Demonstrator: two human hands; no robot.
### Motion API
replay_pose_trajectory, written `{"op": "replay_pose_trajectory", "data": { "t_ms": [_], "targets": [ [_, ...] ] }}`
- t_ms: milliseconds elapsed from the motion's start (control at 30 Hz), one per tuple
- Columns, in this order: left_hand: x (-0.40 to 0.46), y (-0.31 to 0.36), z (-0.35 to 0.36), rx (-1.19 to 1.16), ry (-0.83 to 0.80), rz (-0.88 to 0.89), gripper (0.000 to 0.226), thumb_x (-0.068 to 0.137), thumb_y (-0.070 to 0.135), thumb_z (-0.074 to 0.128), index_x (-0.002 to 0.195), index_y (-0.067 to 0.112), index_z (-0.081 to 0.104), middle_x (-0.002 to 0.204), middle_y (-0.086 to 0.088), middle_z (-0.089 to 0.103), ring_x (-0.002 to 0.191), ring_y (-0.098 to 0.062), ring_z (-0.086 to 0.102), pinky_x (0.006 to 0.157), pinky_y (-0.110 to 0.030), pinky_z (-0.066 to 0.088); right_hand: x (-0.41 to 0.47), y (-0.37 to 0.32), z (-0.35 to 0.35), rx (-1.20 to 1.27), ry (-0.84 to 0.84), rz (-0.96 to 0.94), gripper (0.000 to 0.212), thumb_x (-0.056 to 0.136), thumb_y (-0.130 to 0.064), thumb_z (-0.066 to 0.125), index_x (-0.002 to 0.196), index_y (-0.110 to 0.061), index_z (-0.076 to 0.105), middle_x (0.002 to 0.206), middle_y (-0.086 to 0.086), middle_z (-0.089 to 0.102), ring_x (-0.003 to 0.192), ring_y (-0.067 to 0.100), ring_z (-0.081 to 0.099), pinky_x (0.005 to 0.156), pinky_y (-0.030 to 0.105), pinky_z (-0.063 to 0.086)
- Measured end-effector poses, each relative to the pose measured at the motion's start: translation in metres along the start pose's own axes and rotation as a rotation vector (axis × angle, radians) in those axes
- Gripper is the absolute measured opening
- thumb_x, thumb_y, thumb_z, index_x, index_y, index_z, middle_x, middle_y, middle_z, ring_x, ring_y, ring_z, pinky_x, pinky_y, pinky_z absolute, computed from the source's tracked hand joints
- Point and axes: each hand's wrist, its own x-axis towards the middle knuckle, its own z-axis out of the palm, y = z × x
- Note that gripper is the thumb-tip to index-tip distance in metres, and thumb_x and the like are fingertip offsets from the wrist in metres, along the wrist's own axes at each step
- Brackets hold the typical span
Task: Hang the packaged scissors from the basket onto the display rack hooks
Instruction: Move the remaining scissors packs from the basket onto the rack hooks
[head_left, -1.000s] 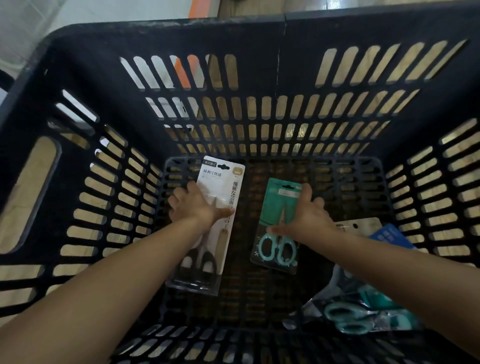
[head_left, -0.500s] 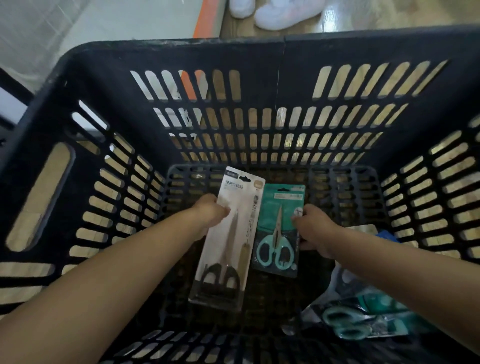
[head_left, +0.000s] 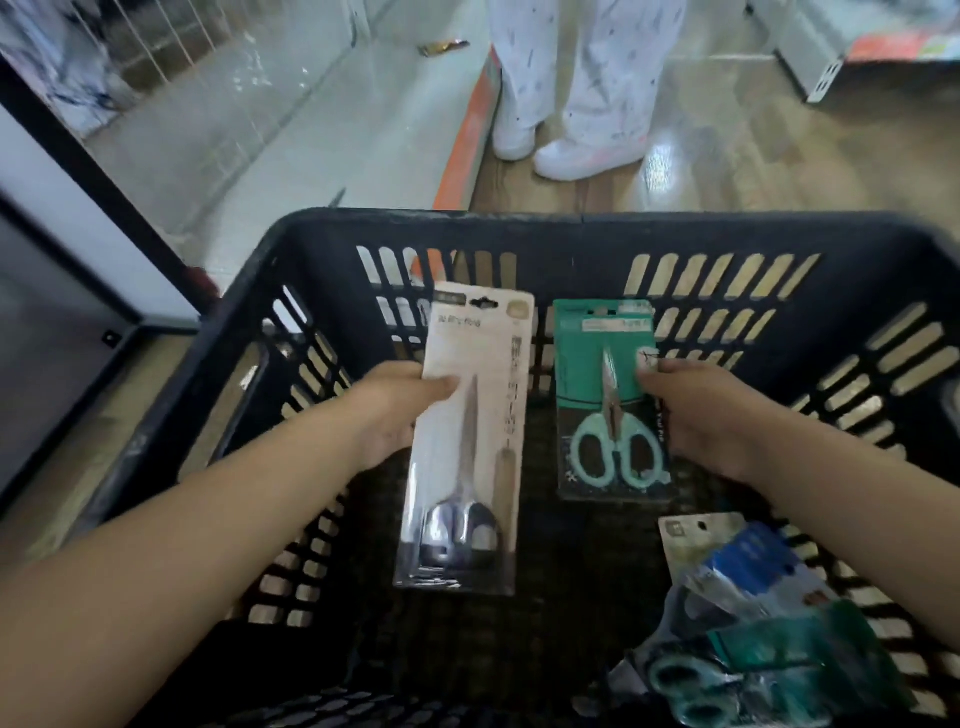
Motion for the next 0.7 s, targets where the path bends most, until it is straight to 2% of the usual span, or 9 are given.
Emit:
{"op": "replay_pose_trajectory", "data": {
  "t_ms": [133, 200, 300, 433, 533, 600, 700],
  "targets": [
    [-0.011, 0.001, -0.009, -0.138, -0.016, 0.037, 0.016, 0.094, 0.009, 0.052, 0.106, 0.009, 0.063, 0.107, -0.01, 0.069, 0.095, -0.021, 0.067, 0.079, -0.035, 0.055, -0.003, 0.009, 0.012, -0.024, -0.046, -0.051, 0.018, 0.1, -0.014, 0.041, 0.108, -0.012, 0.056, 0.102, 0.013, 0.069, 0.095, 0.028, 0.067, 0.089, 0.048, 0.051],
    [-0.011, -0.003, -0.011, -0.103, 0.008, 0.036, 0.017, 0.095, 0.01, 0.051, 0.108, 0.01, 0.062, 0.109, -0.01, 0.069, 0.098, -0.023, 0.066, 0.087, -0.039, 0.053, -0.001, 0.017, 0.016, -0.068, -0.035, -0.073, 0.015, 0.099, -0.016, 0.043, 0.104, -0.015, 0.058, 0.104, 0.012, 0.069, 0.099, 0.029, 0.066, 0.093, 0.051, 0.049],
    [-0.01, -0.012, -0.008, -0.03, 0.027, 0.006, 0.011, 0.096, 0.013, 0.051, 0.1, 0.012, 0.061, 0.109, -0.012, 0.068, 0.1, -0.025, 0.065, 0.093, -0.043, 0.05, 0.003, 0.03, 0.018, -0.099, -0.039, -0.068, 0.016, 0.099, -0.019, 0.044, 0.098, -0.022, 0.06, 0.109, 0.006, 0.068, 0.105, 0.028, 0.062, 0.099, 0.054, 0.043],
    [-0.005, -0.024, -0.003, -0.005, 0.086, -0.07, 0.021, 0.096, 0.014, 0.051, 0.115, 0.007, 0.058, 0.112, -0.011, 0.066, 0.104, -0.026, 0.063, 0.095, -0.043, 0.049, 0.009, 0.046, 0.018, -0.121, -0.003, 0.017, 0.019, 0.099, -0.02, 0.044, 0.09, -0.023, 0.06, 0.108, 0.005, 0.068, 0.105, 0.029, 0.061, 0.098, 0.054, 0.044],
    [-0.001, -0.035, 0.001, -0.014, 0.095, -0.133, 0.021, 0.096, 0.012, 0.05, 0.115, 0.005, 0.058, 0.113, -0.011, 0.065, 0.104, -0.026, 0.062, 0.094, -0.042, 0.049, 0.014, 0.055, 0.019, -0.139, 0.029, 0.065, 0.02, 0.099, -0.017, 0.044, 0.085, -0.02, 0.059, 0.108, 0.008, 0.067, 0.103, 0.029, 0.062, 0.096, 0.05, 0.046],
    [0.001, -0.04, 0.005, 0.003, 0.069, -0.161, 0.019, 0.097, 0.013, 0.049, 0.111, 0.006, 0.059, 0.113, -0.012, 0.066, 0.105, -0.026, 0.062, 0.093, -0.041, 0.049, 0.017, 0.059, 0.021, -0.147, 0.041, 0.075, 0.018, 0.099, -0.015, 0.044, 0.088, -0.015, 0.058, 0.103, 0.009, 0.066, 0.095, 0.028, 0.063, 0.09, 0.045, 0.05],
    [0.007, -0.047, 0.013, 0.029, 0.081, -0.201, 0.018, 0.097, 0.017, 0.05, 0.109, 0.009, 0.06, 0.112, -0.01, 0.066, 0.104, -0.026, 0.063, 0.095, -0.043, 0.049, 0.024, 0.069, 0.021, -0.179, 0.03, 0.113, 0.014, 0.098, -0.02, 0.046, 0.102, -0.016, 0.058, 0.106, 0.013, 0.065, 0.098, 0.033, 0.062, 0.092, 0.051, 0.049]
  ]
}}
